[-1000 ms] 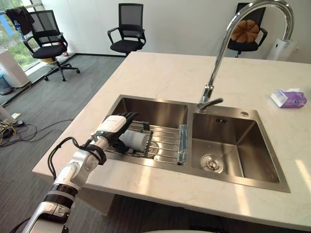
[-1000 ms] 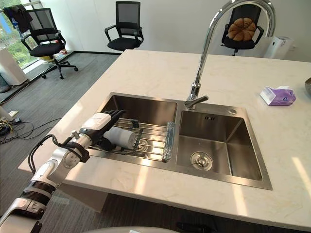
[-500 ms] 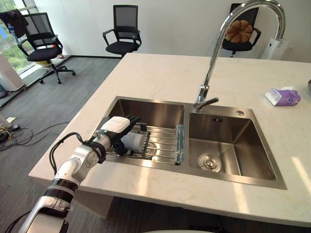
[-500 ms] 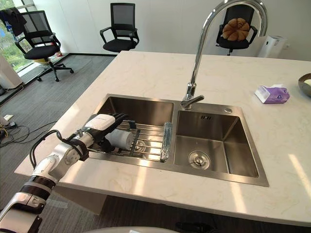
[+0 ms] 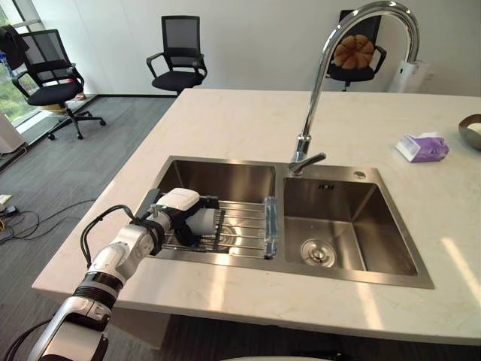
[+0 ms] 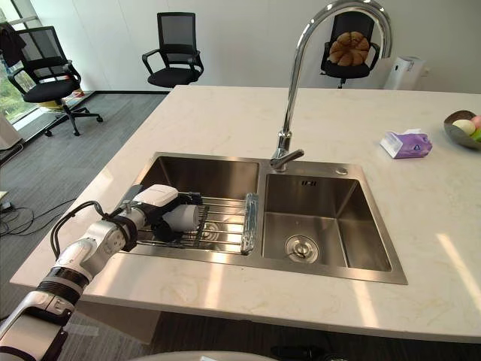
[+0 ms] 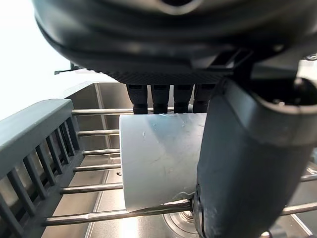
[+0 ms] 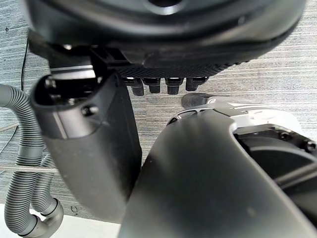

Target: Walk over to the sink, pick up the cup, carry it to the dishwasher, place the cup inside the dishwasher, then close the dishwasher door

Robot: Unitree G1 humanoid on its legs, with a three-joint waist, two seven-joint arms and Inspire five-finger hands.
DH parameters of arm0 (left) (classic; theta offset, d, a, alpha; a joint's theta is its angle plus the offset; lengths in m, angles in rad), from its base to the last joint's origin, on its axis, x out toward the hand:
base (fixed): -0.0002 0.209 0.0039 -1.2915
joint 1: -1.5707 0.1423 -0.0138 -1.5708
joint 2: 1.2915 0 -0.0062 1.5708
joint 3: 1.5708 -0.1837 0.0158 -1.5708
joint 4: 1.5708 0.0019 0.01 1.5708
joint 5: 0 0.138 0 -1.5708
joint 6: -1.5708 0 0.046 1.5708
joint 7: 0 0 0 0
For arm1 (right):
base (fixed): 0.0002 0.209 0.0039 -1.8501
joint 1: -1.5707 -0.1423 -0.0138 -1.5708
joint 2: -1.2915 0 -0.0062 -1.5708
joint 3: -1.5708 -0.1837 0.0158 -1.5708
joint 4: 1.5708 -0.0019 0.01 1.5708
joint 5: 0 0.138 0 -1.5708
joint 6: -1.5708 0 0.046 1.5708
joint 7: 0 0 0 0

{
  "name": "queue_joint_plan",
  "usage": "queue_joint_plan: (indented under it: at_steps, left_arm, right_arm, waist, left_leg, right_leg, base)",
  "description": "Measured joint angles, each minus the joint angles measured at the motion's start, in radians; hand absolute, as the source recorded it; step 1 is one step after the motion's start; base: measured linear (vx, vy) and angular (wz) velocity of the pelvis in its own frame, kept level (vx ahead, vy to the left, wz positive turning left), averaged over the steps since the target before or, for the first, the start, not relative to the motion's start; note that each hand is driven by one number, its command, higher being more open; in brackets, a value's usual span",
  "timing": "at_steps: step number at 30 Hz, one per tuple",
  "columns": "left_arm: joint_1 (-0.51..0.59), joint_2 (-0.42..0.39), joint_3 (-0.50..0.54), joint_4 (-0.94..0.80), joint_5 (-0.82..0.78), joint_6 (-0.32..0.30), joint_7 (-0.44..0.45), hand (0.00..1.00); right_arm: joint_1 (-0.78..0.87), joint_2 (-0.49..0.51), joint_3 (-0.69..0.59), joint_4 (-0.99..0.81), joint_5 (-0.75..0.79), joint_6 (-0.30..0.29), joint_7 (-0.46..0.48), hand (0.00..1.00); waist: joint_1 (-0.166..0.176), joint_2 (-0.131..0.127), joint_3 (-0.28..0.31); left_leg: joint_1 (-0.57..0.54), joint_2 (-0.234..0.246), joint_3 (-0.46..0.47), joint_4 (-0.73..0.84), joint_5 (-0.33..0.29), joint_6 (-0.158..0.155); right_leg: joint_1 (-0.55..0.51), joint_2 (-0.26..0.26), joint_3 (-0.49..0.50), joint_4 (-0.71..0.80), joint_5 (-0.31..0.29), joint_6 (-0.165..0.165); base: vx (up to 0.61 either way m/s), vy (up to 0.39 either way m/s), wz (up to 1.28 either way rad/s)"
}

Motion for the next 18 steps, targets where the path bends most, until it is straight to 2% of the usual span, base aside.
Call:
queue_joint_plan:
  at_steps: [4,8,11,14,16,18]
  left_arm:
    - [0.001,0.005,-0.01,0.007,-0.022,-0.02,0.025,0.0]
    - [0.012,0.007,-0.011,0.028,-0.149,-0.072,0.071,0.0]
    - [0.02,0.006,0.007,0.011,-0.277,-0.111,0.139,0.0]
    - [0.078,-0.034,0.162,-0.117,-0.509,-0.119,0.197,0.0]
    - [0.119,-0.115,0.318,-0.242,-0.666,-0.116,0.289,0.0]
    - [0.155,-0.153,0.407,-0.333,-0.751,-0.114,0.361,0.0]
  right_arm:
    - [0.0,0.0,0.0,0.0,0.0,0.0,0.0,1.0]
    - [0.0,0.0,-0.001,-0.001,0.001,-0.001,-0.001,1.0]
    - [0.003,0.001,-0.003,-0.001,0.002,-0.001,-0.013,1.0]
    - [0.01,0.006,-0.015,0.001,0.016,-0.012,-0.032,1.0]
    - [0.021,0.016,-0.044,0.003,0.02,-0.021,-0.047,1.0]
    - [0.03,0.023,-0.056,0.002,0.023,-0.027,-0.057,1.0]
  waist:
    - [-0.003,0.0,0.0]
    - [-0.001,0.0,0.0]
    - [0.012,0.0,0.0]
    - [0.024,-0.002,0.002]
    - [0.038,-0.002,0.002]
    - [0.046,-0.003,0.002]
  left_leg:
    - [0.0,0.0,0.0,0.0,0.0,0.0]
    - [-0.003,-0.001,-0.003,0.0,0.0,0.0]
    - [-0.011,-0.001,-0.01,0.0,0.0,0.0]
    - [-0.017,-0.002,-0.017,0.001,0.002,-0.001]
    - [-0.018,-0.001,-0.027,0.001,0.004,-0.003]
    - [-0.017,0.0,-0.034,0.001,0.008,-0.006]
  right_leg:
    - [0.0,0.0,0.0,0.0,0.0,-0.001]
    - [-0.001,0.0,-0.003,-0.002,0.0,0.0]
    - [-0.003,0.0,-0.008,-0.001,0.0,-0.001]
    - [-0.006,0.0,-0.013,0.0,0.0,0.0]
    - [-0.004,0.0,-0.021,0.003,-0.001,-0.003]
    - [-0.003,0.0,-0.027,0.014,-0.007,-0.009]
  base:
    - [0.0,0.0,0.0]
    - [0.0,0.0,0.0]
    - [0.0,-0.003,0.05]
    - [0.0,-0.002,0.06]
    - [0.0,-0.017,0.1]
    - [-0.02,-0.035,0.11]
